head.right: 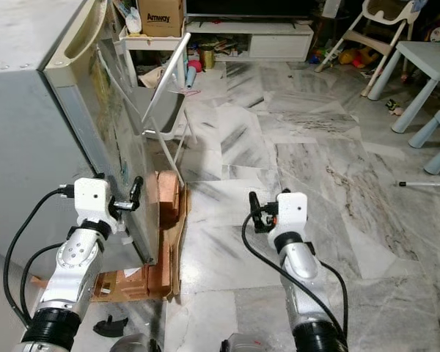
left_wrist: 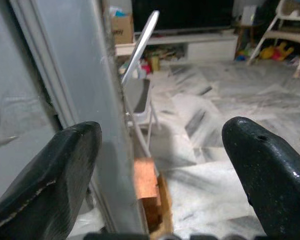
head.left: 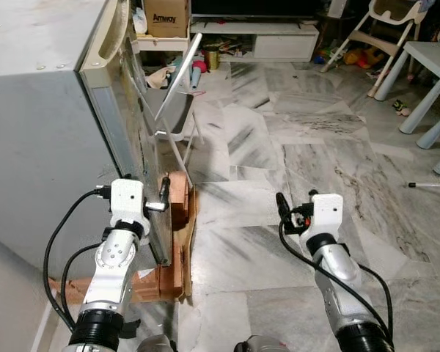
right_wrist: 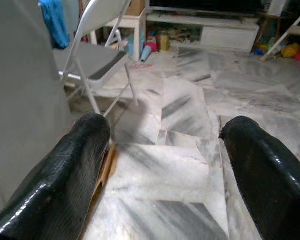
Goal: Restocking fridge
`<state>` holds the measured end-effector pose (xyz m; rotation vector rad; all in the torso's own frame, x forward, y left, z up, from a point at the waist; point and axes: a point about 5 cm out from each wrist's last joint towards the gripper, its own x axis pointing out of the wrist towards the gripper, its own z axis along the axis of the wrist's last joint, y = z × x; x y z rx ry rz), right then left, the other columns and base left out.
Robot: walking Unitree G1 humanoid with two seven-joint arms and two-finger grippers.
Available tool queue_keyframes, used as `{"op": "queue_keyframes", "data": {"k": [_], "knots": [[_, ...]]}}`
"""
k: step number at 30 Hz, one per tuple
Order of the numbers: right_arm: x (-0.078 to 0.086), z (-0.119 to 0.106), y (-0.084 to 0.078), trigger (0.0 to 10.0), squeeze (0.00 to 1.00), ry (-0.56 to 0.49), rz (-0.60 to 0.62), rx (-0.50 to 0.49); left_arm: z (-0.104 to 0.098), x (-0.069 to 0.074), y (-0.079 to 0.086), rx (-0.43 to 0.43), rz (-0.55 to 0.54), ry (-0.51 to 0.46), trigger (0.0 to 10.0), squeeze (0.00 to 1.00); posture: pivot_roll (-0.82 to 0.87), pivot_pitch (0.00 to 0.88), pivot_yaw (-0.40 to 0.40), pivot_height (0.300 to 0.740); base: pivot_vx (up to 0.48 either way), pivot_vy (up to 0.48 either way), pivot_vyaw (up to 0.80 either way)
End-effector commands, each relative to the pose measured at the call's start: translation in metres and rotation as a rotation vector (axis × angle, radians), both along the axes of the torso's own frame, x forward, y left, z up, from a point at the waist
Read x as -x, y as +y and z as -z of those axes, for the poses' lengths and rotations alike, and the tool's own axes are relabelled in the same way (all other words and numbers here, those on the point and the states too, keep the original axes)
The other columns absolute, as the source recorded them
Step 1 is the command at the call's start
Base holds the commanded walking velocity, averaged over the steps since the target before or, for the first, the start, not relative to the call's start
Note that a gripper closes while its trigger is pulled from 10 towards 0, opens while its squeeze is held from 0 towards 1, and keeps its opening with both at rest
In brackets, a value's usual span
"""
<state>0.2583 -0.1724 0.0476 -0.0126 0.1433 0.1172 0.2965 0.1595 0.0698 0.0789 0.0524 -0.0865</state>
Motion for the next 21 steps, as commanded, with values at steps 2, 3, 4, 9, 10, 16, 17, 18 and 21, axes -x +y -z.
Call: {"op": "queue_keyframes", "data": {"k": [2, 3, 4, 9, 10, 16, 17, 18, 21], "knots": [[0.0, -0.005, 0.0, 10.0, 0.0, -0.013, -0.002, 0.008, -0.002, -0.005, 0.0, -0.01, -0.005, -0.01, 10.0, 0.0, -0.05, 0.0, -0.023, 0.74, 0.0, 0.0, 0.0], [0.0, -0.006, -0.001, 10.0, 0.0, -0.013, 0.004, 0.007, -0.002, -0.007, 0.001, -0.014, -0.011, -0.008, 10.0, 0.0, -0.06, 0.0, -0.021, 0.74, 0.0, 0.0, 0.0], [0.002, -0.007, -0.002, 10.0, 0.0, -0.012, 0.012, 0.004, -0.003, -0.012, 0.005, -0.022, -0.036, -0.005, 10.0, 0.0, -0.06, 0.0, -0.019, 0.74, 0.0, 0.0, 0.0], [0.009, -0.008, 0.0, 10.0, 0.0, -0.007, -0.003, -0.017, -0.006, -0.018, 0.012, -0.03, -0.075, -0.012, 10.0, 0.0, -0.06, 0.0, -0.017, 0.74, 0.0, 0.0, 0.0], [0.01, -0.008, 0.0, 10.0, 0.0, -0.005, -0.007, -0.019, -0.006, -0.018, 0.012, -0.029, -0.077, -0.014, 10.0, 0.0, -0.06, 0.0, -0.017, 0.74, 0.0, 0.0, 0.0], [0.019, -0.006, 0.001, 10.0, 0.0, 0.014, -0.036, -0.036, -0.007, -0.023, 0.018, -0.029, -0.122, -0.012, 10.0, 0.0, -0.07, 0.012, -0.016, 0.74, 0.0, 0.0, 0.0], [0.019, -0.006, 0.001, 10.0, 0.0, 0.014, -0.036, -0.036, -0.007, -0.023, 0.018, -0.029, -0.122, -0.012, 10.0, 0.0, -0.07, 0.012, -0.016, 0.74, 0.0, 0.0, 0.0], [0.02, -0.006, 0.001, 10.0, 0.0, 0.015, -0.038, -0.038, -0.007, -0.023, 0.018, -0.026, -0.123, -0.013, 10.0, 0.0, -0.07, 0.012, -0.016, 0.74, 0.0, 0.0, 0.0], [0.021, -0.005, 0.001, 10.0, 0.0, 0.026, -0.043, -0.039, -0.002, -0.016, 0.014, -0.017, -0.106, 0.003, 10.0, 0.0, -0.07, 0.015, -0.014, 0.74, 0.0, 0.0, 0.0]]}}
